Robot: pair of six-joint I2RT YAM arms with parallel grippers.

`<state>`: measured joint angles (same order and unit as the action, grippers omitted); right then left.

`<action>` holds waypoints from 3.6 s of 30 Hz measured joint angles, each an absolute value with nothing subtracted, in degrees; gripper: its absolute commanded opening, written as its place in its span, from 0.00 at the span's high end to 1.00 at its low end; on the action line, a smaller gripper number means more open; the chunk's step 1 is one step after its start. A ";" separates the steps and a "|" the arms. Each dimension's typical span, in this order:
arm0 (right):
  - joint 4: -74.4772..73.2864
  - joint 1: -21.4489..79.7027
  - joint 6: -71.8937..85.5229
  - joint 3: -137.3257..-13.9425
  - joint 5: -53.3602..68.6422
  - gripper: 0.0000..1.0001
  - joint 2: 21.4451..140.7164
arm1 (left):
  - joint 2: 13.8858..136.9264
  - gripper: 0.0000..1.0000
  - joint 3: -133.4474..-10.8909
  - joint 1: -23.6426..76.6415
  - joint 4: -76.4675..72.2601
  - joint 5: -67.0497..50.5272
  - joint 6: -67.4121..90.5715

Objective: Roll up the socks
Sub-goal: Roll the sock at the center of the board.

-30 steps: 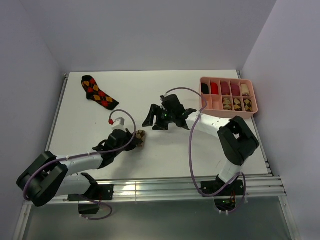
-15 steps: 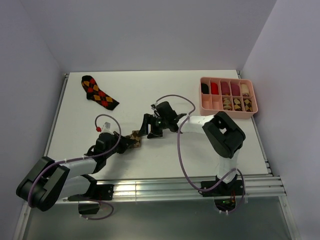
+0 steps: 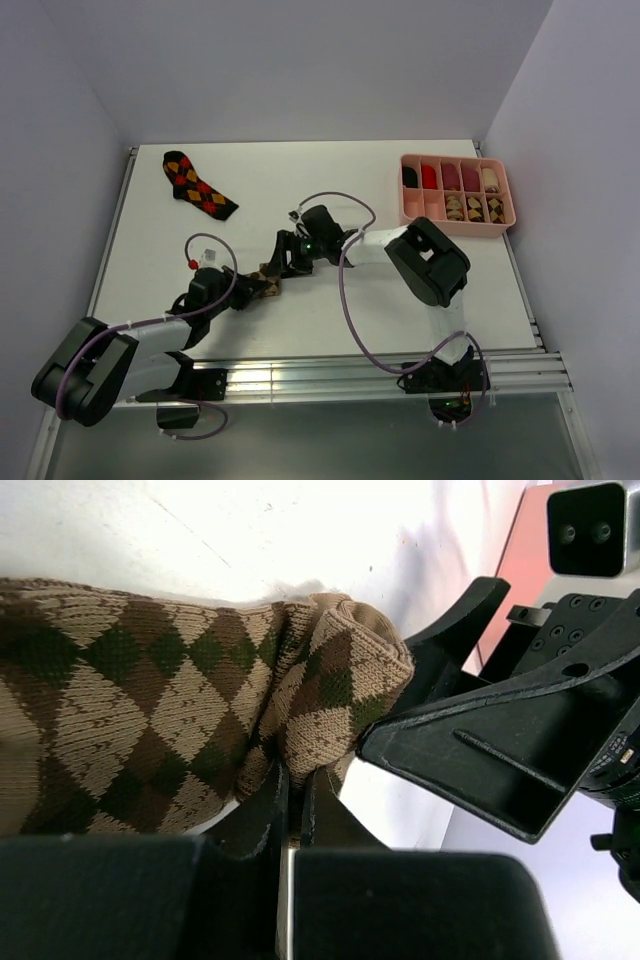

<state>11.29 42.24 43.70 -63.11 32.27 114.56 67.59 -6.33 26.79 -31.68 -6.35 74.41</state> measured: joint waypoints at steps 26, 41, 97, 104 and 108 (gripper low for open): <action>17.72 35.35 42.87 -51.29 26.50 1.00 107.15 | 93.78 0.46 -33.28 24.36 -23.09 -19.11 55.79; 7.11 34.63 41.85 -51.27 18.90 1.00 101.91 | 103.22 0.44 -46.96 24.45 -18.02 -21.93 45.65; -11.29 35.40 42.94 -65.08 19.86 0.64 107.96 | 96.51 0.99 -48.95 59.92 1.48 38.09 40.07; -4.49 35.48 45.80 -59.05 22.13 0.30 102.63 | 85.47 0.99 -36.75 50.09 -6.59 22.98 49.36; -0.71 35.48 46.35 -57.67 23.92 0.25 101.58 | 81.54 0.99 -30.98 44.45 -11.46 15.29 53.56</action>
<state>-0.71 35.48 46.35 -57.67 23.92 101.58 81.54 -30.98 44.45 -11.46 15.29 53.56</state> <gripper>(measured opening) 0.735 0.062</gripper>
